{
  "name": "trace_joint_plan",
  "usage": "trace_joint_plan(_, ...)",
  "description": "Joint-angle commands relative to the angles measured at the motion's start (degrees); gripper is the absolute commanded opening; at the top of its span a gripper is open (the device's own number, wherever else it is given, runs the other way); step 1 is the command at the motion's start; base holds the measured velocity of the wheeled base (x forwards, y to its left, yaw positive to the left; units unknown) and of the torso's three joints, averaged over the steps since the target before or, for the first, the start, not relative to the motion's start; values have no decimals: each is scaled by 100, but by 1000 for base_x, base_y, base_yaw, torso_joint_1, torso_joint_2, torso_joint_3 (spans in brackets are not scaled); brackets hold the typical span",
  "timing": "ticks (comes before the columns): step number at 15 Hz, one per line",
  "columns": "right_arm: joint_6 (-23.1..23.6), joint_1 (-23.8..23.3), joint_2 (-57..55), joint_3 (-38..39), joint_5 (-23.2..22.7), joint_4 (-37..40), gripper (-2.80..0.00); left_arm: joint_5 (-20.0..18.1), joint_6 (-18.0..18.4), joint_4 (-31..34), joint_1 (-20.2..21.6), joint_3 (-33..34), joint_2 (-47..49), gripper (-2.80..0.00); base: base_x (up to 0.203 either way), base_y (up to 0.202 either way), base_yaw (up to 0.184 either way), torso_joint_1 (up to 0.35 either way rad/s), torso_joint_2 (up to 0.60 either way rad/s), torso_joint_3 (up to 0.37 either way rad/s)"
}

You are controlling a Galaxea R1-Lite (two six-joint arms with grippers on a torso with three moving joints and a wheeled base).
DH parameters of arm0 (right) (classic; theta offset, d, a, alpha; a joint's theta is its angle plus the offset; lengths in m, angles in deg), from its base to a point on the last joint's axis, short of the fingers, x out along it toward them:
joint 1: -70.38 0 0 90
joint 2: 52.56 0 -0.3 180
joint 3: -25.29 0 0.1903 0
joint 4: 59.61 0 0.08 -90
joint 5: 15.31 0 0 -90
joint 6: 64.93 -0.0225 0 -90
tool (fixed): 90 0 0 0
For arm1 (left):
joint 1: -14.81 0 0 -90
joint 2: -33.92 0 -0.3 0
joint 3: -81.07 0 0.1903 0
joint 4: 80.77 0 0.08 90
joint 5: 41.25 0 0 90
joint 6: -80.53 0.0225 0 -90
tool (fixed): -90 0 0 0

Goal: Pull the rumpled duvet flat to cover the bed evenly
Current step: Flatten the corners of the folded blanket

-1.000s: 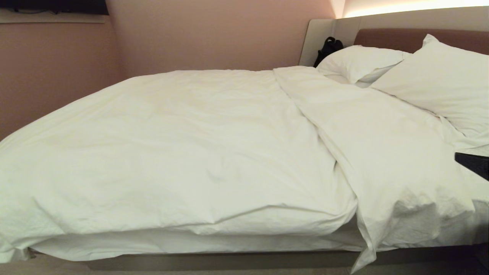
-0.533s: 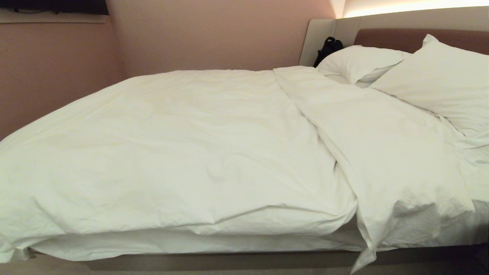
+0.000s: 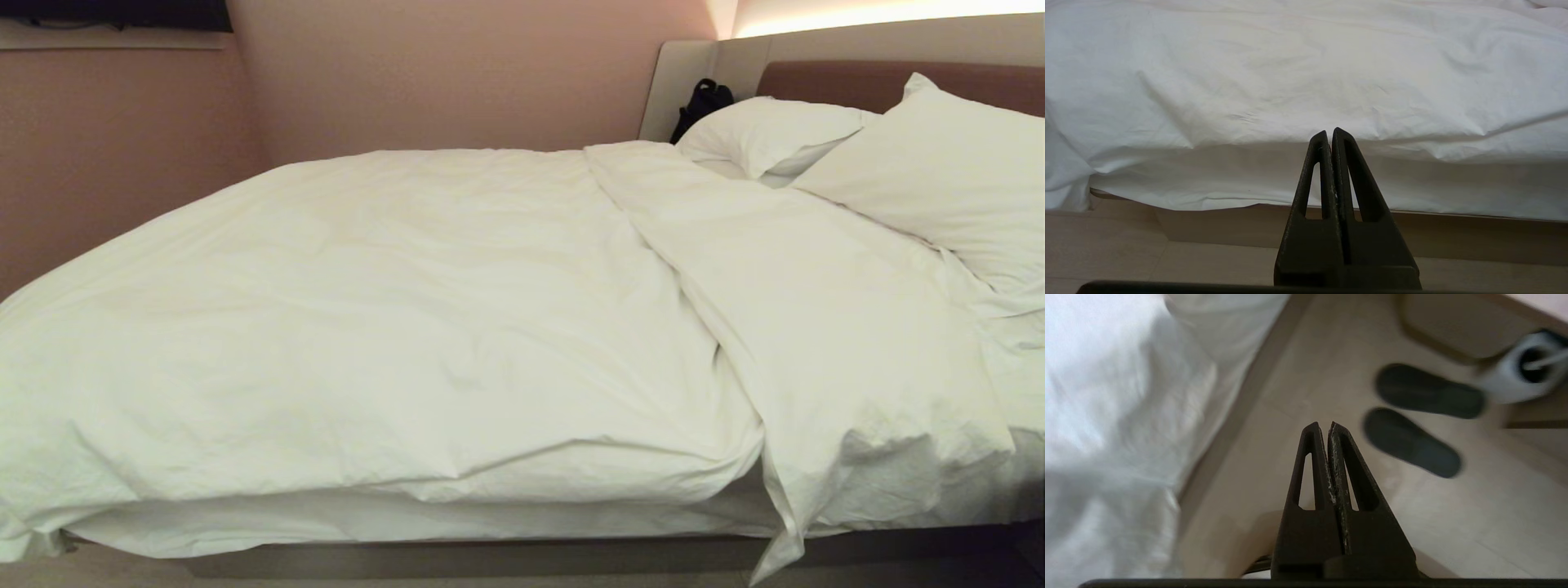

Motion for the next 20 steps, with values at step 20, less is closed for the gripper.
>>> trace_joint_plan(20, 3536, -2044, -4825, -1222, -5266, -2204, -280, 3, -3, -6, 3, 0, 0, -280, 0, 0, 0, 0, 0, 0)
